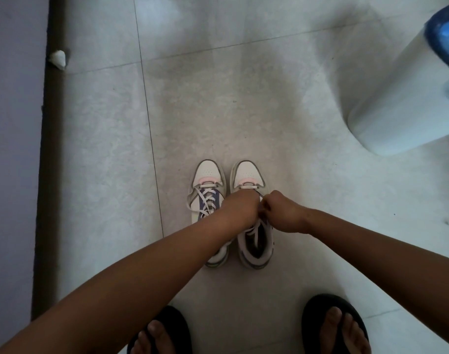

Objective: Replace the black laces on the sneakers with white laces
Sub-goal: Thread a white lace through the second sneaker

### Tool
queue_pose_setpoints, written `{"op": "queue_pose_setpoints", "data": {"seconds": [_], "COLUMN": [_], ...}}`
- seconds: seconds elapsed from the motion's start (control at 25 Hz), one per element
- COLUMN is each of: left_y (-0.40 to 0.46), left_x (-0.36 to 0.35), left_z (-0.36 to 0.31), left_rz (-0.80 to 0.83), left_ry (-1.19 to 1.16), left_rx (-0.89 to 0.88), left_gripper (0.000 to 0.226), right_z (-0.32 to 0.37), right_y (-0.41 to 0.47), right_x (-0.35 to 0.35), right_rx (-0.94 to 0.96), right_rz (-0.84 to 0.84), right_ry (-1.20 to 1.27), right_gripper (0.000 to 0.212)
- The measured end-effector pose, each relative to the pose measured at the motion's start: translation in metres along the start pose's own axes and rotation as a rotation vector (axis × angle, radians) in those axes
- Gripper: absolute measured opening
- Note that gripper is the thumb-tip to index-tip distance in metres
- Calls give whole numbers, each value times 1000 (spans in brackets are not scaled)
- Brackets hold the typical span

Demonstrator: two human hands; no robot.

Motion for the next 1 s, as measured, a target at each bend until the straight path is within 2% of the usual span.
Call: {"op": "queue_pose_setpoints", "data": {"seconds": [0.08,0.2,0.32,0.48,0.64,0.76,0.88,1.0], "left_y": [-3,-13,-23,-20,-13,-13,-17,-28], "left_x": [1,6,-4,-10,-21,-21,-8,-8], "left_z": [-5,1,5,9,-3,-10,-5,3], "left_rz": [32,-10,-45,-30,59,29,-106,-181], "left_ry": [-1,-69,-147,-120,60,28,-81,-144], "left_rx": [-33,-29,6,25,-33,-101,-147,-123], "left_gripper": [19,23,18,25,26,32,24,19], "right_z": [-3,-13,-18,-5,-2,-11,-25,-29], "right_y": [-2,-7,-10,-10,-7,-9,-12,-13], "right_x": [1,4,-2,4,-6,-12,-1,0], "right_rx": [-10,-36,-34,57,35,-36,-54,-29], "right_rz": [7,37,43,-20,74,147,89,-10], "right_ry": [83,245,302,99,1,243,482,473], "right_gripper": [33,22,28,33,19,15,12,11]}}
Point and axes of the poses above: each hand's wrist, its own y-axis towards the middle knuckle, its own x-axis out of the back of the hand, z = x × y, the point moved 9 cm from there along y, towards the middle knuckle, and after that the axes turned 10 degrees about -x, right-handed, at the moved point
